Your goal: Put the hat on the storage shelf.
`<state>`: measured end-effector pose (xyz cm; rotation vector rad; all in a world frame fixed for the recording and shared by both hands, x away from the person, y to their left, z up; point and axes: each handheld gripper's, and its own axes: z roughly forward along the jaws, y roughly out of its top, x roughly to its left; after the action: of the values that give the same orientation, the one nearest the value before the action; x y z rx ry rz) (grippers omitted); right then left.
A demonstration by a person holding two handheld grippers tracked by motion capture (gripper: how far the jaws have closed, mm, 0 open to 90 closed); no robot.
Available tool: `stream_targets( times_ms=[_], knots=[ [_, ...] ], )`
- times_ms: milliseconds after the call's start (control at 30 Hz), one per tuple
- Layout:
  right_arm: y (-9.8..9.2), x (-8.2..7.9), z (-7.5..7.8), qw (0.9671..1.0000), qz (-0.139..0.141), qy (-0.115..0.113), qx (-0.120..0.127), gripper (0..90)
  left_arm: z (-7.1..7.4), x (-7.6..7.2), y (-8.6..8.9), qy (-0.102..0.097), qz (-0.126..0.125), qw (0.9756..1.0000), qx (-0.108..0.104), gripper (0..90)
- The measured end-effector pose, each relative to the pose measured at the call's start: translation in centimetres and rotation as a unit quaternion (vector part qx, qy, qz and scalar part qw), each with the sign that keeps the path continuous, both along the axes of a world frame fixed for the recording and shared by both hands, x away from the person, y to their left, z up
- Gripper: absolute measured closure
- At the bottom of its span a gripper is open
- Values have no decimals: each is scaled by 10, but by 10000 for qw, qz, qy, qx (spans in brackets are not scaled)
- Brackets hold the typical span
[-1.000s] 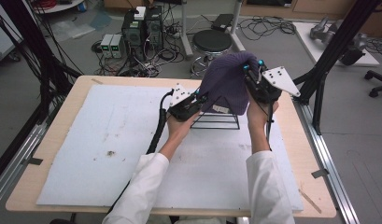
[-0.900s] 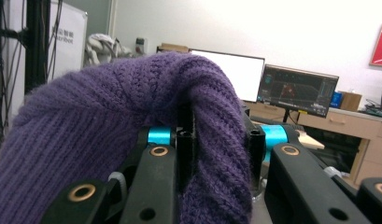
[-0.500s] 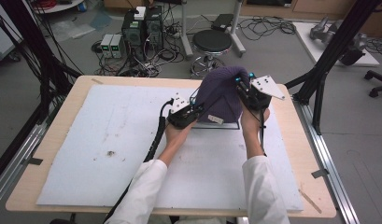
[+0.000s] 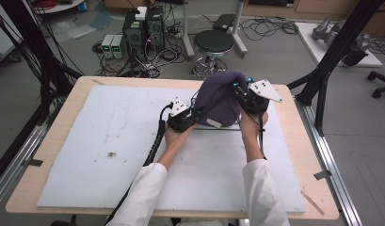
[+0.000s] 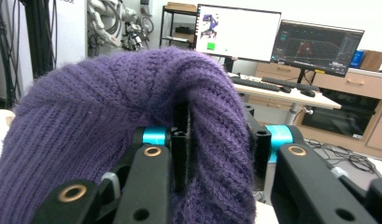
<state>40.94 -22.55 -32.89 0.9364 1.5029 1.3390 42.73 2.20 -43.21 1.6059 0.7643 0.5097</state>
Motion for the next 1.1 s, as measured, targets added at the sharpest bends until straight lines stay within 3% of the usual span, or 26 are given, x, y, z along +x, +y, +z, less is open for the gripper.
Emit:
stream_targets(
  times_ms=[133, 300, 400, 567, 867, 1100],
  knots=[
    [-2, -1, 1, 10000, 59, 22, 47, 602, 0, 1, 2, 86, -4, 10000, -46, 785],
    [-6, -3, 3, 10000, 7, 14, 52, 426, -2, 2, 4, 327, 51, 9993, -164, 664],
    [-8, -3, 2, 9995, -62, 196, 232, 286, -2, 2, 4, 406, 27, 9989, -214, 612],
    [-14, -6, 2, 9980, 21, 442, 460, 137, 2, 1, 5, 394, -10, 9985, -378, 527],
    [-11, -20, 0, 9980, 219, 547, 239, 117, 14, -7, 9, 214, -84, 9981, -573, 458],
    [-14, -39, 4, 9990, 106, 334, 269, 114, 22, -18, 17, 16, 16, 9978, -655, 392]
  ],
)
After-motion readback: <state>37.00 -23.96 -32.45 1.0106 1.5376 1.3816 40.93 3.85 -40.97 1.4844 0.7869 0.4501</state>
